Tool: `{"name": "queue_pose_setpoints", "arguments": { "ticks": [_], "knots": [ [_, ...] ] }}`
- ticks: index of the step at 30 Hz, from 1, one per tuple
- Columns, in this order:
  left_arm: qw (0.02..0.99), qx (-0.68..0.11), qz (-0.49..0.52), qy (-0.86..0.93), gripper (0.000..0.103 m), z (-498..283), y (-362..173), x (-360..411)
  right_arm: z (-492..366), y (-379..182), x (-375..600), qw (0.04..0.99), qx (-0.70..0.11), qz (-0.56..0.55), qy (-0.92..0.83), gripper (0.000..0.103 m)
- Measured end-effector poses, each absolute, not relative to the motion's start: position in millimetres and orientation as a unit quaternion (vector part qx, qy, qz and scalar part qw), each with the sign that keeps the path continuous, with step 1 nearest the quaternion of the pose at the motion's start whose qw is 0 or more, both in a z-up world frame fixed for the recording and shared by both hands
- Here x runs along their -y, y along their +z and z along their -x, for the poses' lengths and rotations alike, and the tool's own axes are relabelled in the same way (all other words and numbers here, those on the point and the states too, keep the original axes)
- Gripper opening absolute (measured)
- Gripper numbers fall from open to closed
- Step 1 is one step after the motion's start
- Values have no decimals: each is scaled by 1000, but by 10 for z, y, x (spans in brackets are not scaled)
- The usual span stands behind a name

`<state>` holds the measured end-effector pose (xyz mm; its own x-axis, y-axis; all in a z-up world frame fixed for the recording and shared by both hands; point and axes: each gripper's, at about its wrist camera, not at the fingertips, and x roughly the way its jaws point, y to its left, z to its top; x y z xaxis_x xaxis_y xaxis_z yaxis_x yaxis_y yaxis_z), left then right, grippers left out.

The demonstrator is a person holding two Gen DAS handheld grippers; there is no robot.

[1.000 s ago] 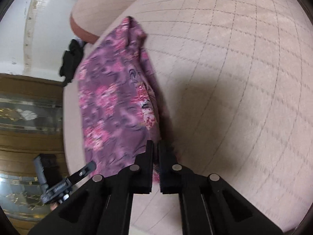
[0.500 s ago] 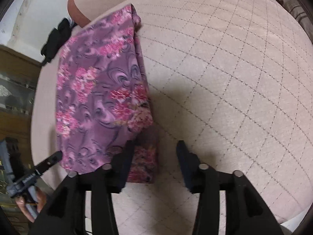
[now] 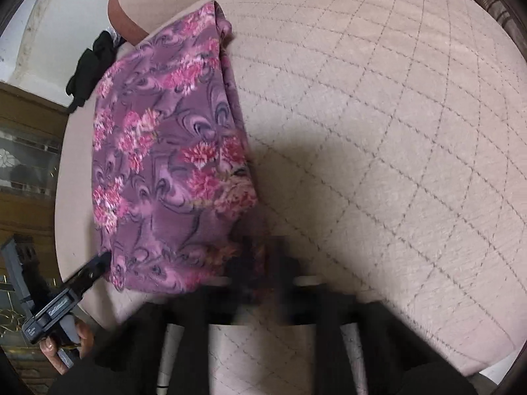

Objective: Fold small clothes

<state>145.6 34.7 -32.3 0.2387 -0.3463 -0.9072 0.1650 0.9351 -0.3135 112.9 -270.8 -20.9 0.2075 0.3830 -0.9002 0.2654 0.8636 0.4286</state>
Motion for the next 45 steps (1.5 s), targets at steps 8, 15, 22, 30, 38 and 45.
{"name": "queue_pose_setpoints", "arguments": {
  "ticks": [8,15,22,30,38,45],
  "knots": [
    [779,-598,126,-142,49,-1514,-169,-635,-1212,-90,2594,747,-627,-221,27,21],
    [802,-562,122,-161,84,-2152,470,-485,-1649,533,2781,771,-558,-290,101,76],
    [776,-573,180,-193,84,-3266,190,-250,-2782,320,2957,775,-545,-295,121,76],
    [743,-582,270,-192,75,-3603,-426,-476,-3199,-592,2919,745,-567,-324,138,46],
    [750,-543,298,-235,34,-3499,-202,-449,-3182,-418,2827,755,-547,-326,157,13],
    [751,-575,268,-185,60,-3544,-441,-493,-3181,-622,2865,745,-573,-317,123,24]
  ]
}}
